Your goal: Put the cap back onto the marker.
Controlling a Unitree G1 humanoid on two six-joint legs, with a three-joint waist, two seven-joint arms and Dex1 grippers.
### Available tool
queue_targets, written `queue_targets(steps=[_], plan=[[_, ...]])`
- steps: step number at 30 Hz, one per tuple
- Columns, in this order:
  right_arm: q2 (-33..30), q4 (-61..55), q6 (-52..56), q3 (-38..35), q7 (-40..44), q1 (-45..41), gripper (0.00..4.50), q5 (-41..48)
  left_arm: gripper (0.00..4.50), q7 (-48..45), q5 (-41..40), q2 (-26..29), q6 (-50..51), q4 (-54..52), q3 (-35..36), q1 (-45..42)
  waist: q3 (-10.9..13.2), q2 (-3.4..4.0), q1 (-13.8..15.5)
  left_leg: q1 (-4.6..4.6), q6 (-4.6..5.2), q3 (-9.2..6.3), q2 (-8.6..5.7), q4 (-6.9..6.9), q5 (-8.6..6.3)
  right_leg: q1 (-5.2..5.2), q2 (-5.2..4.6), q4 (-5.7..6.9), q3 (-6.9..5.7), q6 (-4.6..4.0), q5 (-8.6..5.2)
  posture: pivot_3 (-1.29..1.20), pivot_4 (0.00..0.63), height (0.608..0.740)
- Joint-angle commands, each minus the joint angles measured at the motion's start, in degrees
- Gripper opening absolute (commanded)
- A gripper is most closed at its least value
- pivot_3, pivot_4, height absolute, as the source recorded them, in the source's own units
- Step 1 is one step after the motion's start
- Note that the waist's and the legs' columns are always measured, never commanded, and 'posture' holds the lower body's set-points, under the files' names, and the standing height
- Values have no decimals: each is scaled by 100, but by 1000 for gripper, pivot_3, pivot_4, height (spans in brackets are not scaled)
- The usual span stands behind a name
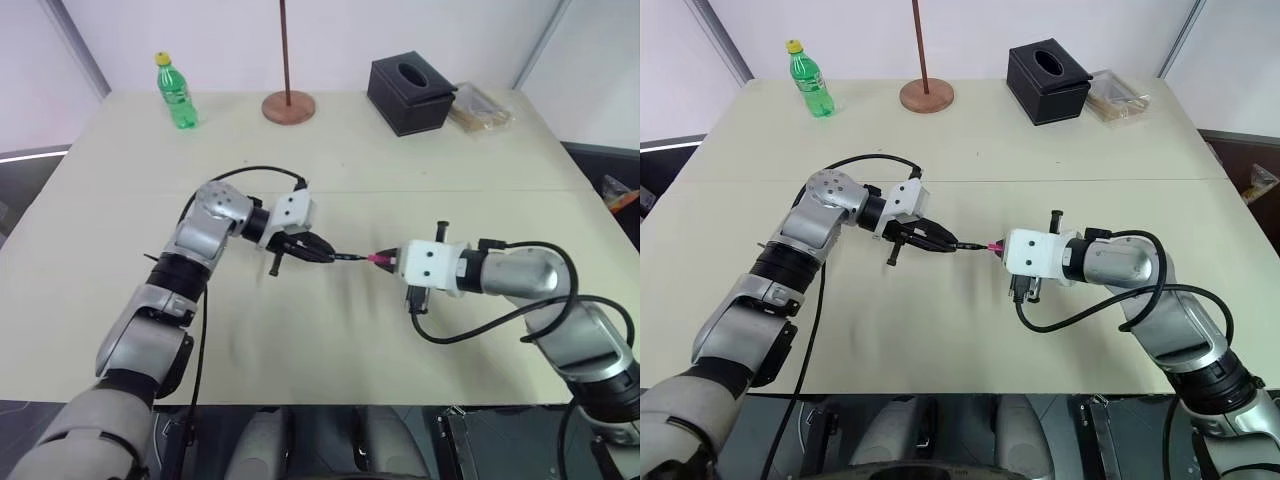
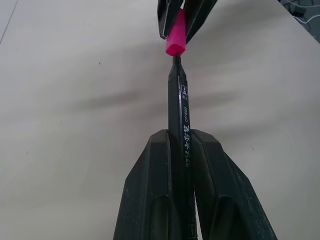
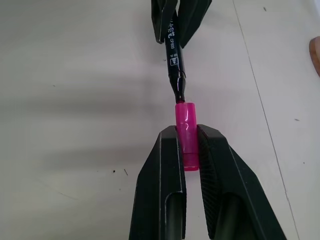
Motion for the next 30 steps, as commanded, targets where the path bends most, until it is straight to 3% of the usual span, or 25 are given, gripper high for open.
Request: queue_targets(steps=[1, 17, 30], plan=[[21, -294, 10, -1, 19, -87, 19, 15, 549, -1, -45, -8, -54, -127, 77, -90, 0, 0, 0, 0, 0, 0, 0, 0, 0, 0, 0, 0, 0, 0, 0, 0, 150, 740], [328, -214, -56, 196, -146, -380, 19, -242, 549, -159, -174, -56, 314, -274, 84, -1, 0, 0, -1, -1, 0, 0, -1, 0, 0, -1, 0, 0, 0, 0, 0, 0, 150, 740], [150, -276, -242, 344, 24, -205, 19, -442, 549, -292, -123, -49, 251, -133, 87, -151, 0, 0, -1, 0, 0, 0, -1, 0, 0, -1, 0, 0, 0, 0, 0, 0, 150, 740]])
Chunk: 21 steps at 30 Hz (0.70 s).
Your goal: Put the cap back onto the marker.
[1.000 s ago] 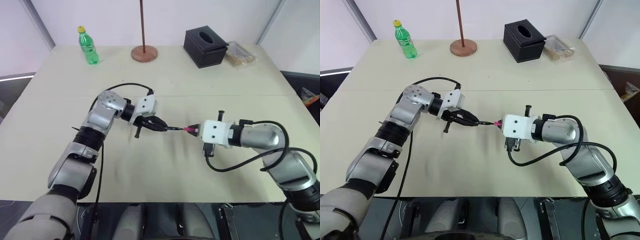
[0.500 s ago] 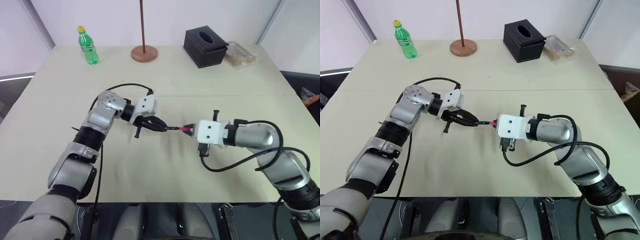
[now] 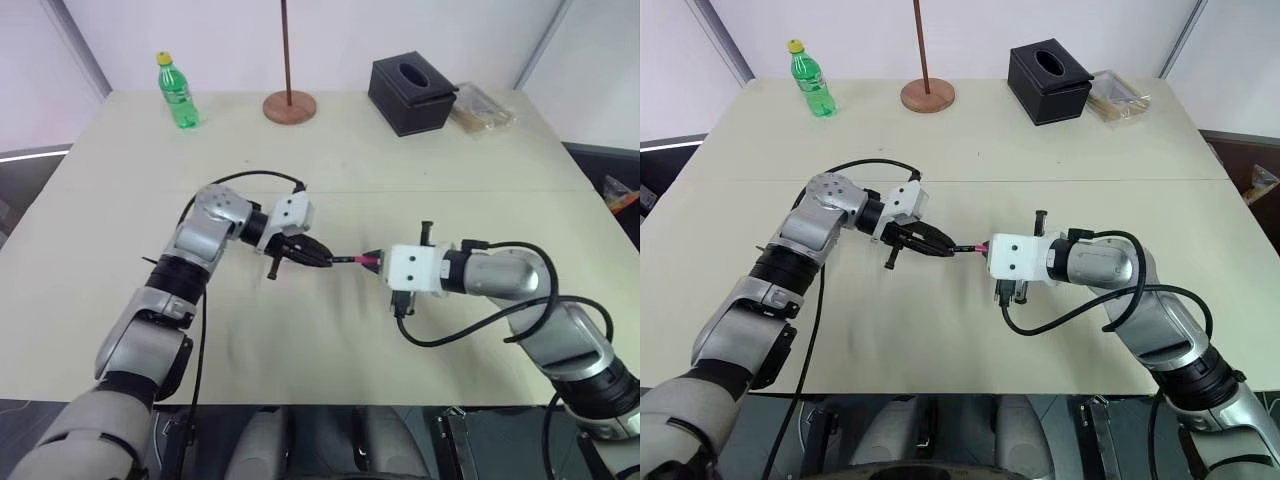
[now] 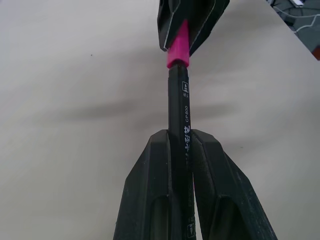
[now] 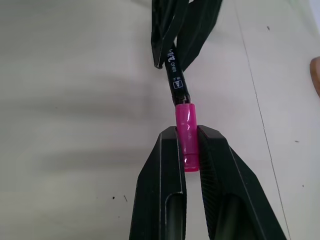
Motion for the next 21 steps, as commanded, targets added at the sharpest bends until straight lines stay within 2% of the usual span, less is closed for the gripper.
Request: queue_targets(steps=[1, 21], plan=[[-84, -227, -186, 0, 56, 24, 19, -62, 549, -103, -86, -43, -137, -11, 65, -250, 0, 0, 0, 0, 0, 0, 0, 0, 0, 0, 0, 0, 0, 0, 0, 0, 150, 740], [103, -129, -286, 128, 49, -52, 19, -335, 549, -199, -13, -80, -208, 241, 49, -366, 0, 0, -1, 0, 0, 0, 0, 0, 0, 0, 1, 1, 0, 0, 0, 0, 150, 740]])
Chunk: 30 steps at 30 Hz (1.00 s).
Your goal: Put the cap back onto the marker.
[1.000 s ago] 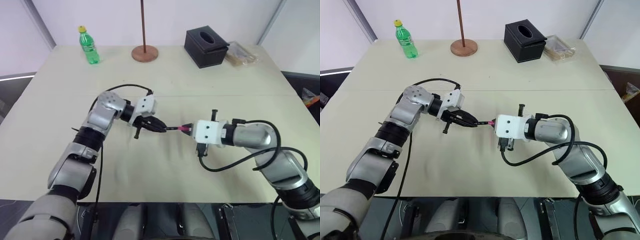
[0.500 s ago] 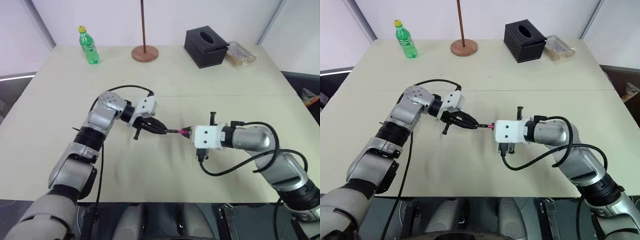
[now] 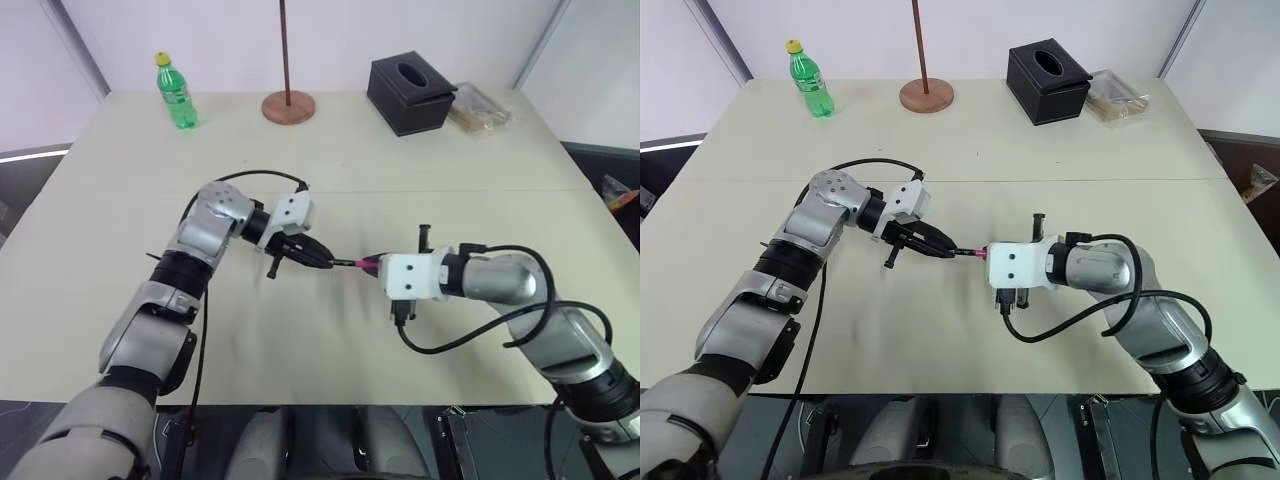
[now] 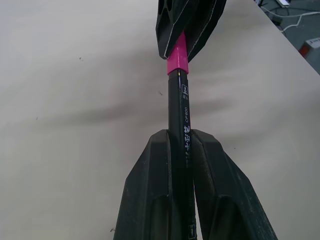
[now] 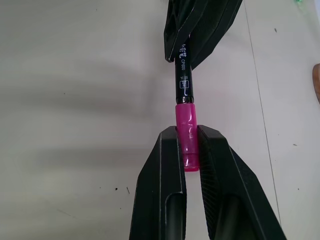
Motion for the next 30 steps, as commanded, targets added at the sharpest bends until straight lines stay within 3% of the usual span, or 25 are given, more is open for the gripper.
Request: queue_targets(steps=[1, 30], plan=[[91, -133, -56, 83, 1, -119, 19, -31, 549, -22, -35, -13, -65, -112, 58, -185, 0, 0, 0, 0, 0, 0, 0, 0, 0, 0, 0, 0, 0, 0, 0, 0, 150, 740], [499, -264, 208, 326, 49, -262, 19, -258, 549, -3, -66, -203, 33, -143, 121, -273, 0, 0, 0, 0, 0, 0, 0, 0, 0, 0, 0, 0, 0, 0, 0, 0, 150, 740]])
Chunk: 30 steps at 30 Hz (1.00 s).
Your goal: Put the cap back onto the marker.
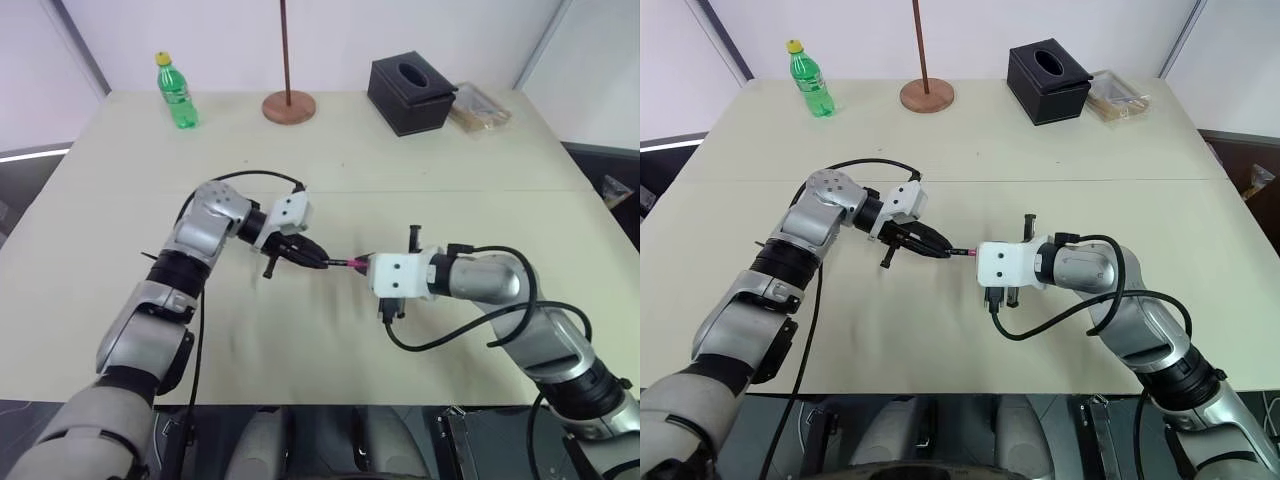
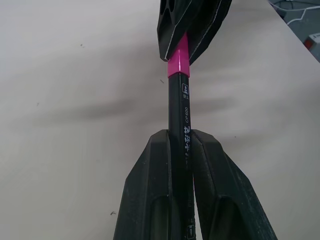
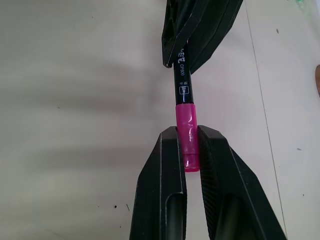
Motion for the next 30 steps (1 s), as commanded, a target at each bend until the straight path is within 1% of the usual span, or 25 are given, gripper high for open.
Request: queue_targets(steps=[1, 8, 15, 17, 18, 19, 21, 23, 24, 25, 27, 30], plan=[[155, -283, -81, 121, 14, -119, 19, 81, 549, 11, -204, -203, -13, -181, 115, -258, 0, 0, 1, 0, 0, 0, 0, 0, 0, 0, 0, 0, 0, 0, 0, 0, 150, 740], [148, -293, -83, 91, 46, -67, 19, 93, 549, 15, -245, -227, 59, -242, 139, -226, 0, 0, 0, 0, 0, 0, 0, 0, 0, 0, 0, 0, 0, 0, 0, 0, 150, 740], [-106, -266, -110, -109, 137, 91, 19, 121, 549, -42, -222, -89, 86, -377, 138, -91, 0, 0, 1, 0, 0, 0, 0, 0, 0, 0, 0, 0, 0, 0, 0, 0, 150, 740], [-189, -259, -109, -167, 167, 144, 942, 136, 549, -61, -225, -31, 117, -461, 136, -30, 0, 0, 5, 0, 0, 0, 0, 0, 0, 0, 0, 0, 0, 0, 0, 0, 150, 740], [-233, -259, -111, -194, 174, 180, 1274, 140, 549, -70, -230, 9, 157, -524, 135, 12, 0, 0, 5, 0, 0, 0, 0, 0, 0, 0, -1, 0, 0, 0, 0, 0, 150, 740], [-295, -268, -102, -238, 190, 232, 1741, 148, 549, -88, -231, 78, 198, -606, 136, 75, 0, 0, 3, 0, 0, 0, 1, 0, 0, 0, -1, 0, 0, 0, 0, 0, 150, 740], [-484, -310, -53, -375, 271, 364, 2795, 178, 549, -105, -233, 256, 275, -737, 157, 199, 0, 0, -1, 0, 0, 0, 1, 0, 0, 0, -1, 0, 0, 0, 0, 0, 150, 740], [-685, -395, 14, -567, 364, 517, 3970, 284, 549, -89, -261, 409, 368, -865, 186, 304, 0, 0, -20, 1, 0, 0, 1, -1, 0, 0, 0, 0, 1, 0, 0, 0, 150, 740], [-767, -438, 46, -665, 397, 587, 4297, 350, 549, -79, -280, 468, 414, -927, 196, 348, 0, 0, -14, 1, 0, 0, 2, -1, 0, 0, 1, 0, 1, 0, 0, 0, 150, 740], [-853, -491, 88, -796, 436, 681, 4404, 422, 549, -73, -296, 538, 458, -1011, 204, 412, 0, 0, -11, 1, 0, -1, 3, -1, 0, -1, 2, 1, 1, 0, 0, 0, 150, 740], [-974, -548, 106, -970, 446, 805, 4404, 503, 549, -38, -304, 637, 498, -1142, 210, 519, 0, 0, 0, 0, 0, -1, 5, -1, 0, -1, 1, 1, 1, 0, 0, 0, 150, 740], [-958, -645, 291, -1280, 307, 978, 4404, 653, 549, 174, -352, 730, 739, -1423, 290, 680, 0, 0, 5, 0, 0, -2, 6, 0, 0, 1, -1, 1, 1, 0, 0, 0, 150, 740]])
